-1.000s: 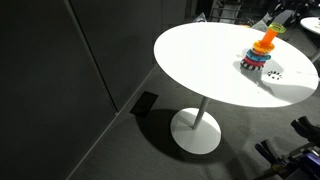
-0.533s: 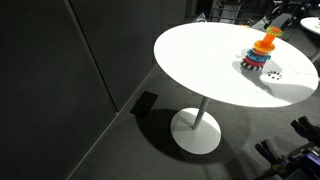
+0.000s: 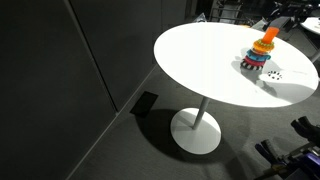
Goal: Lift the lime green donut plush toy from the table and put it on the orange holder
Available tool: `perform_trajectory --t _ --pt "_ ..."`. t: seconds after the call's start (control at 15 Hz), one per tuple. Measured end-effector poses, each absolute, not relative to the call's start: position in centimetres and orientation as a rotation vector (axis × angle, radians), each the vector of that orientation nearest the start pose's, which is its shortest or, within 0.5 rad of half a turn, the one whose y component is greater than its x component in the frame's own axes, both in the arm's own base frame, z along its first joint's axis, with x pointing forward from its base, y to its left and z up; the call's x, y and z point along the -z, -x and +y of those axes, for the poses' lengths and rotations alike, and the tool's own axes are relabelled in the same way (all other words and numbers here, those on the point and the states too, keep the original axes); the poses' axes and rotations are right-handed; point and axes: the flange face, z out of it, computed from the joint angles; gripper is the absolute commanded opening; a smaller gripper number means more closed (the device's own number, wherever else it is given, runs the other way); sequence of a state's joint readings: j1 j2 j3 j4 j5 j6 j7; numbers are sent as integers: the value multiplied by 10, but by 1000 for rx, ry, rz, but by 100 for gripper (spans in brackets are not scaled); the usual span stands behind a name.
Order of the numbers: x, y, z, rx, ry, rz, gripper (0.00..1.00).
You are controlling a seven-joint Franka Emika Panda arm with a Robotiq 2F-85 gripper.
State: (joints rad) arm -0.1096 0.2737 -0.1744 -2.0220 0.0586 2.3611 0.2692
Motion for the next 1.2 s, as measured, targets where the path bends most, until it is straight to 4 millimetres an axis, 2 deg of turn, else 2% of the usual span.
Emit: perform_trajectory --t 0.53,0.87,1.2 --pt "-341 -550 -168 -201 3033 711 100" --pt "-366 -536 -175 -260 3064 687 100" --pt "-395 -524 -179 -242 3093 677 100"
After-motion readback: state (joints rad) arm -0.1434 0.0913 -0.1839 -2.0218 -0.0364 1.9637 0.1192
